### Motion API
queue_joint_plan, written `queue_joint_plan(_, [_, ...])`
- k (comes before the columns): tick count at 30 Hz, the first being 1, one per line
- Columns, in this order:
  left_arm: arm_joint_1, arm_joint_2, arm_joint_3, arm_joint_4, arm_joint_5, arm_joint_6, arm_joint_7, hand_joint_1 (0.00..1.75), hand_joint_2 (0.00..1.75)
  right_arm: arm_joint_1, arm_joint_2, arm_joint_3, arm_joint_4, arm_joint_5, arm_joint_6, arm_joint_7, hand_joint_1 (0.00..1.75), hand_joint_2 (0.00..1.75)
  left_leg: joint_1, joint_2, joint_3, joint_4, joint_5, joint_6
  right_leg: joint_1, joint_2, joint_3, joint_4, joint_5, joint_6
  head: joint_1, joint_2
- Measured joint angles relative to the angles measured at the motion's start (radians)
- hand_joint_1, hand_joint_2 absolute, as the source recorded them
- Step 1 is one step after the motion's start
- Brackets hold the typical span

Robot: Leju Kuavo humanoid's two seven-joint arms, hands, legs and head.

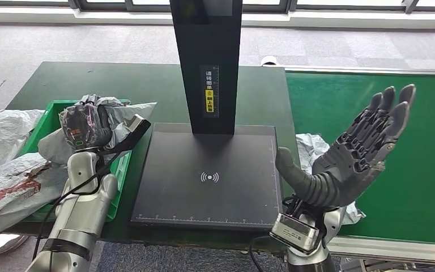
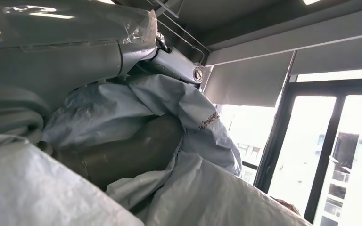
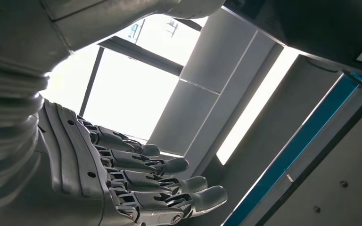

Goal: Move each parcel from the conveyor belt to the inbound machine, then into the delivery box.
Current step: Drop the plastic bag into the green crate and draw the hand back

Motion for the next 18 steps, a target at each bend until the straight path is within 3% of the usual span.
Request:
queue_joint_plan(15, [-0.022,0.050,0.021,0.110,0.000,0.000,0.065,1.75,1.75,0.000,0.000,0.000,0.000,0.006,0.000,0.000,0.00,1.75,0.000,0.000,0.000,0.000,0.000,0.000,0.000,0.000,0.000,0.000,0.000,0.000,0.000,0.000])
queue_joint_plan(18, [-0.023,0.053,0.021,0.117,0.000,0.000,0.068,0.44,1.75,0.000,0.000,0.000,0.000,0.006,0.000,0.000,0.00,1.75,0.000,0.000,0.000,0.000,0.000,0.000,0.000,0.000,0.000,0.000,0.000,0.000,0.000,0.000])
